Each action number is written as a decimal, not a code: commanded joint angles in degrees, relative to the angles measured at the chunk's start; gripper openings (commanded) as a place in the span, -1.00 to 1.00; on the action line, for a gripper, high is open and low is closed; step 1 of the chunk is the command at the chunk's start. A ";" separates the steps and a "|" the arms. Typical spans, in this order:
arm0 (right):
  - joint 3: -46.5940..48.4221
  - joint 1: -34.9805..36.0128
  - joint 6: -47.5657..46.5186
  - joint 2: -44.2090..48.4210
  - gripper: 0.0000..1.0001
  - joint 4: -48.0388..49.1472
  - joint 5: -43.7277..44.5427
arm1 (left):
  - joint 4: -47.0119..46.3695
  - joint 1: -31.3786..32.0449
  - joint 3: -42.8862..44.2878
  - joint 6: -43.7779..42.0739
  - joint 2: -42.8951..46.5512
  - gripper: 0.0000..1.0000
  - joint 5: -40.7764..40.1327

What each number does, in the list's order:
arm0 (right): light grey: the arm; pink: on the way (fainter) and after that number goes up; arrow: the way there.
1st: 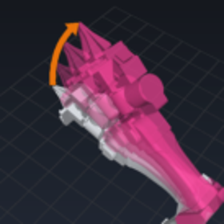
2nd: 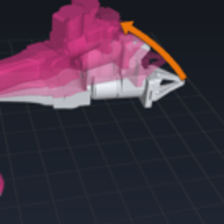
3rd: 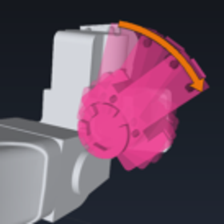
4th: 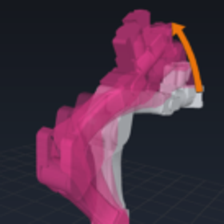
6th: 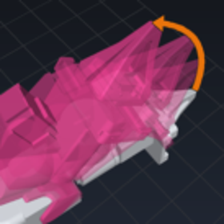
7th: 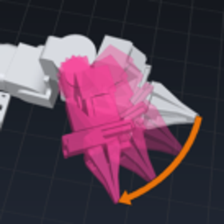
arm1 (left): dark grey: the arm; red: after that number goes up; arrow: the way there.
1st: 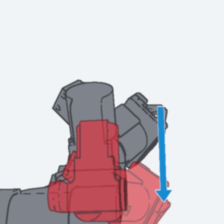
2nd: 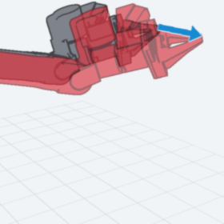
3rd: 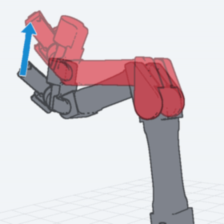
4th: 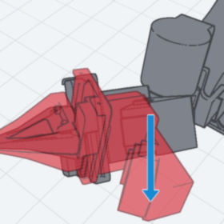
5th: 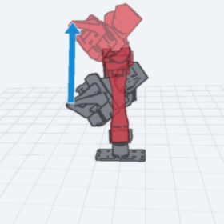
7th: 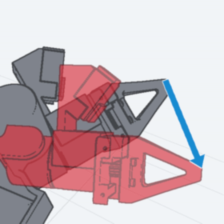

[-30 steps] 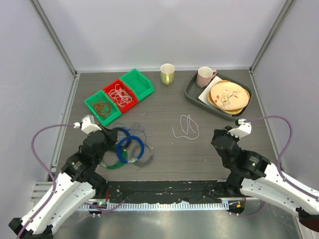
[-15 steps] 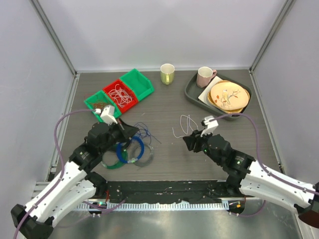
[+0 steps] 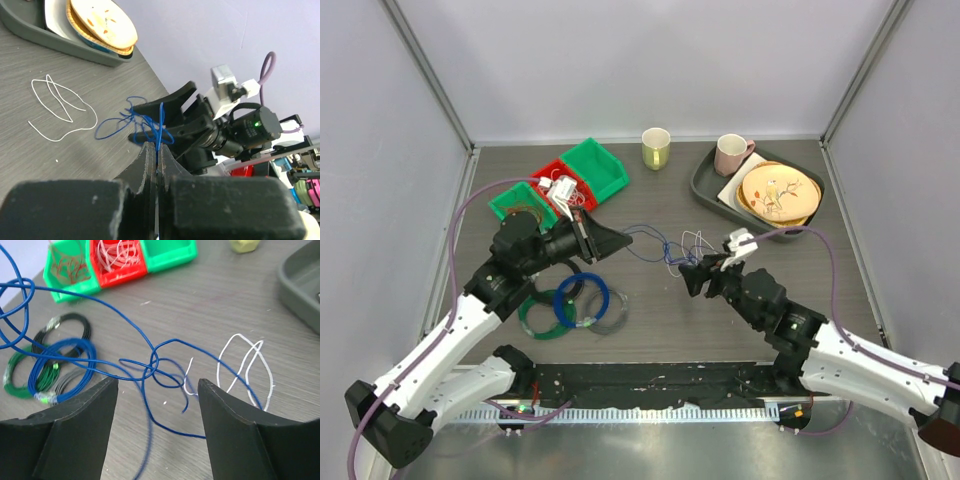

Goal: Untangle the cables

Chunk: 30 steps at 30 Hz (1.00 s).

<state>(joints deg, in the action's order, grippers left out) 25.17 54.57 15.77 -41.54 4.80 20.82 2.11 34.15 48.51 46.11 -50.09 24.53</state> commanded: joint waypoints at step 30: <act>-0.03 0.01 2.51 -8.11 0.96 1.62 8.63 | 2.64 1.00 -2.54 -13.68 -7.58 -0.99 9.48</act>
<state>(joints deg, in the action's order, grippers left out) 21.71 54.52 18.17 -45.91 6.70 24.84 7.27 34.54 47.35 33.74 -60.40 31.20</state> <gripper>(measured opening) 0.982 0.021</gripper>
